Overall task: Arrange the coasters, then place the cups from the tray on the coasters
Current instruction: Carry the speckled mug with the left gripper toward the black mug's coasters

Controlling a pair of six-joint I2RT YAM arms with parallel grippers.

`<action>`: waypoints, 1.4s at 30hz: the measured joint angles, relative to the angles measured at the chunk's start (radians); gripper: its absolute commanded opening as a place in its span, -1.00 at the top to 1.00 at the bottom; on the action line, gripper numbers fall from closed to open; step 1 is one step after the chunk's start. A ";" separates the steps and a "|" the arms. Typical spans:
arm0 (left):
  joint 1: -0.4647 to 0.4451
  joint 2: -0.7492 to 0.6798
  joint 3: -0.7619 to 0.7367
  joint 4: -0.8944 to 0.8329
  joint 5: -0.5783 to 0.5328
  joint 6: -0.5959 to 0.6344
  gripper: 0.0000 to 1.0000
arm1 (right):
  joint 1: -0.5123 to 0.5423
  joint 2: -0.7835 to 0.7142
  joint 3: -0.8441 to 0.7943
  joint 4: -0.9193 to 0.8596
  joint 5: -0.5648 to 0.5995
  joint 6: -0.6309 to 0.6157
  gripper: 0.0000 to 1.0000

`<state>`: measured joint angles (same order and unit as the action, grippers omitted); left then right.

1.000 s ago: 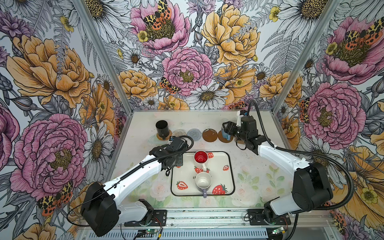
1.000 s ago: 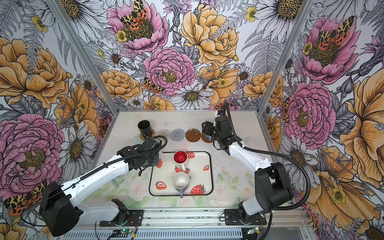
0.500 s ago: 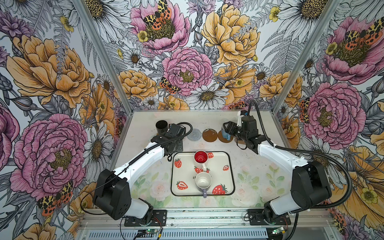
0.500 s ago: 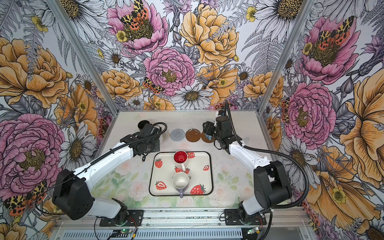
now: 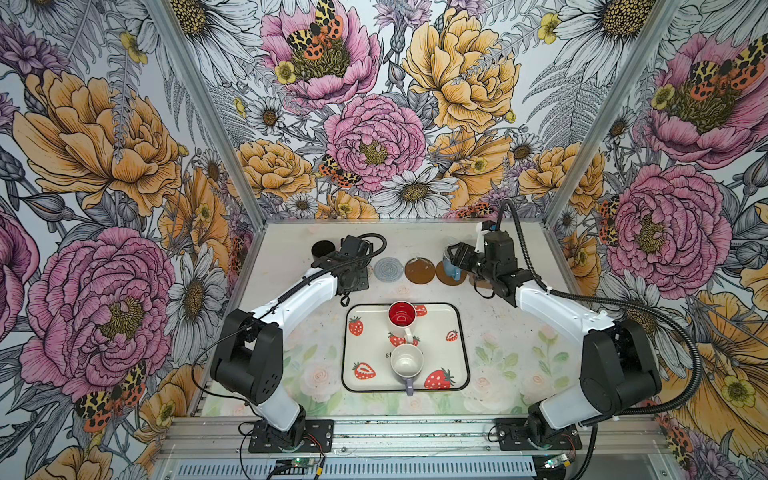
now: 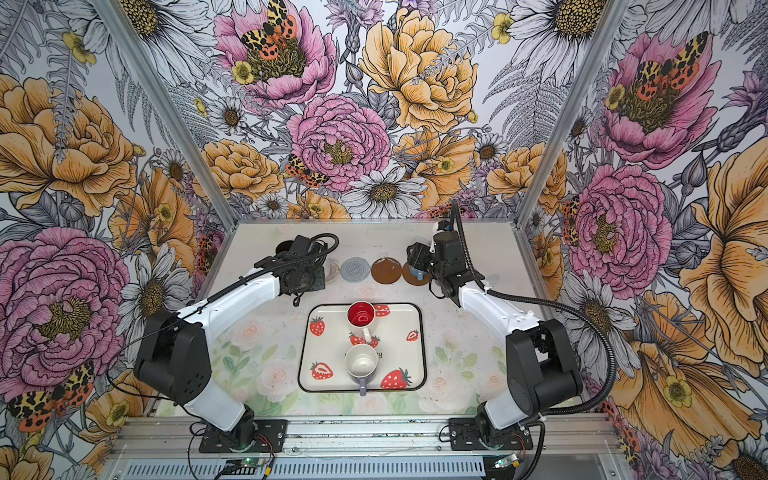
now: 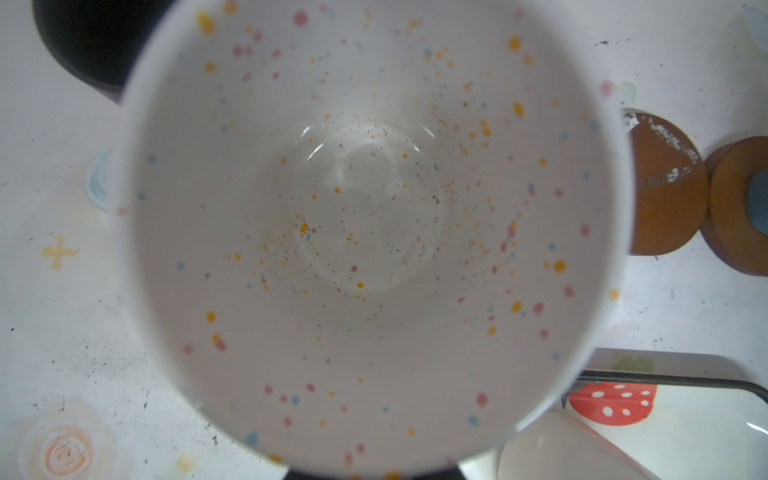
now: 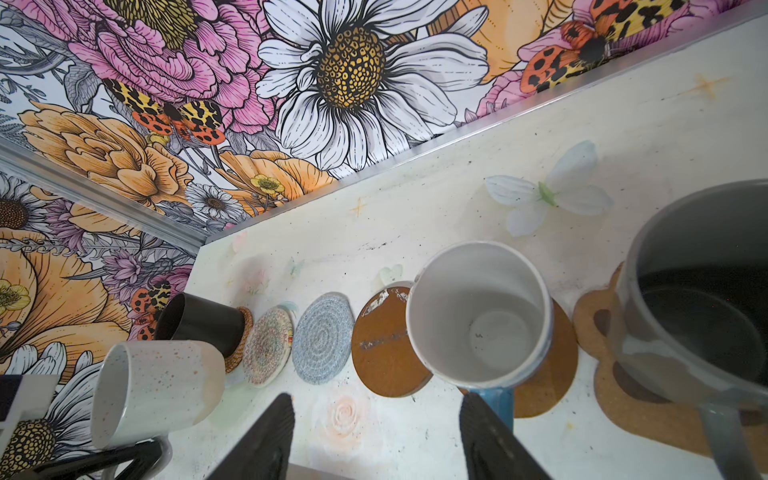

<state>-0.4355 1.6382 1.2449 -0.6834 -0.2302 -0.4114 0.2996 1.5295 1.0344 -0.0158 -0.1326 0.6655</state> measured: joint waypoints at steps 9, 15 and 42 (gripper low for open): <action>0.012 0.085 0.052 0.031 0.008 0.003 1.00 | -0.013 0.050 0.017 0.003 -0.023 0.000 -0.31; 0.023 0.126 0.091 0.039 0.012 0.012 1.00 | -0.020 0.065 0.032 0.003 -0.039 0.000 -0.31; 0.052 0.254 0.165 0.030 0.016 0.064 1.00 | -0.033 0.087 0.044 0.021 -0.083 0.023 -0.31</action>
<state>-0.3836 1.8927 1.4101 -0.6537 -0.2142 -0.3477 0.2668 1.6169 1.0786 0.0055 -0.2157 0.6888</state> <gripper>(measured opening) 0.196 0.653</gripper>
